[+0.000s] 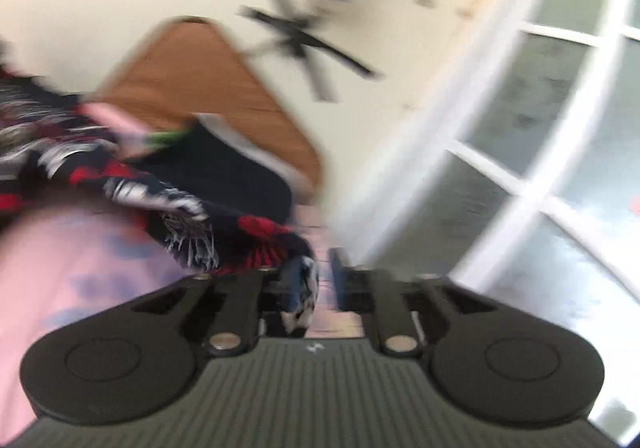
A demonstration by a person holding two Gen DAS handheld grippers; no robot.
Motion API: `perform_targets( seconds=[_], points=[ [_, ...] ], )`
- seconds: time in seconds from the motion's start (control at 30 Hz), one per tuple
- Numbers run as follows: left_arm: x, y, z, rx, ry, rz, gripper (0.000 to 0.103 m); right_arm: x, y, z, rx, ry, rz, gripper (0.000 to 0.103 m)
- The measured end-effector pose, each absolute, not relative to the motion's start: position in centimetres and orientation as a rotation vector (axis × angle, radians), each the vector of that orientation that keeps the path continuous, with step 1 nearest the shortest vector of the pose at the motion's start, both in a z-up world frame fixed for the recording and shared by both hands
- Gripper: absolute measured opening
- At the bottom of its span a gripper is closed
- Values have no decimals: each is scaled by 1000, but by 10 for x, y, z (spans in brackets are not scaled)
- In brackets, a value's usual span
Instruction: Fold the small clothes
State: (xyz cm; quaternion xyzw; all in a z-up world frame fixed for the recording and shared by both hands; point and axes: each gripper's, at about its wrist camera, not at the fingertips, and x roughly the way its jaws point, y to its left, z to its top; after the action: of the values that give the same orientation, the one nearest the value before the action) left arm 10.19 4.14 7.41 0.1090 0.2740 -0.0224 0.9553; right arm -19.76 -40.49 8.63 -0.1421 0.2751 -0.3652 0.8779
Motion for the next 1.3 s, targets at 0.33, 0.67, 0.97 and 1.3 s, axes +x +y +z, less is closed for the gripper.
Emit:
perform_targets(
  seconds=[0.33,0.67,0.97,1.3],
  points=[
    [-15,43,31,153,775,-650,49,-253,-279,79,-21,569,-47,74],
    [-51,7,-6,201,816,-733,9,-258,-262,35,145,680,37,20],
    [-88,107,40,72,838,-734,9,-291,-270,88,72,674,-33,10],
    [-74,133,25,-68,786,-605,31,-270,-295,100,34,679,-75,54]
  ],
)
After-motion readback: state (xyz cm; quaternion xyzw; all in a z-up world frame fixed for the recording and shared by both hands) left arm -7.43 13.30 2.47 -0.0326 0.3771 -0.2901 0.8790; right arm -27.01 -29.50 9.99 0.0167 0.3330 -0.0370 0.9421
